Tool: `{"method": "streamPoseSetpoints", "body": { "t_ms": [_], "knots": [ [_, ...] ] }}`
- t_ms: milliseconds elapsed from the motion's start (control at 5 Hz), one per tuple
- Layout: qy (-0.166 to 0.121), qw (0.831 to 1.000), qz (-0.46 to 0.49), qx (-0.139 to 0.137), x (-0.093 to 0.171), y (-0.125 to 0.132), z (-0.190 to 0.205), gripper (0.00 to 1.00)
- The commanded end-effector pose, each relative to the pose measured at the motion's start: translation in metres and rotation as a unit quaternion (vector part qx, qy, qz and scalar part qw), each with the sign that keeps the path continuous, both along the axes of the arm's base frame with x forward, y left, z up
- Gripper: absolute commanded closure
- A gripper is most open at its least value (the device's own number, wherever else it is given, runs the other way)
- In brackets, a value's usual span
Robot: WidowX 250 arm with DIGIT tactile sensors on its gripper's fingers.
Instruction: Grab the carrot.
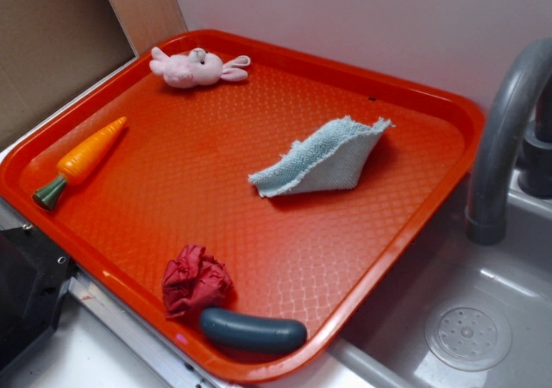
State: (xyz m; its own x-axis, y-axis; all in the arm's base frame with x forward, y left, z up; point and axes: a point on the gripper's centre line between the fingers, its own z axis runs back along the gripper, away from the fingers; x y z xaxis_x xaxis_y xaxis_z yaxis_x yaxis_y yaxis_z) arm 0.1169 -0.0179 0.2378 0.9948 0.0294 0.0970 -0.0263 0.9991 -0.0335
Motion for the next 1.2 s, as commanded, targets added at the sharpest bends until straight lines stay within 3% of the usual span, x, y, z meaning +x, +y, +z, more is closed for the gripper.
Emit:
{"method": "streamPoseSetpoints", "body": {
  "t_ms": [0,400,600,800,1000],
  "knots": [
    [0.000,1.000,0.000,0.000,0.000,0.000,0.000,0.00],
    [-0.002,0.997,0.070,-0.016,0.035,0.071,-0.029,0.00],
    [-0.012,0.995,0.100,-0.012,0.037,0.098,-0.039,0.00],
    [-0.002,0.993,0.118,-0.013,0.041,0.125,-0.068,0.00],
    [0.011,0.995,0.096,-0.008,0.048,0.119,-0.091,0.00]
  ]
}}
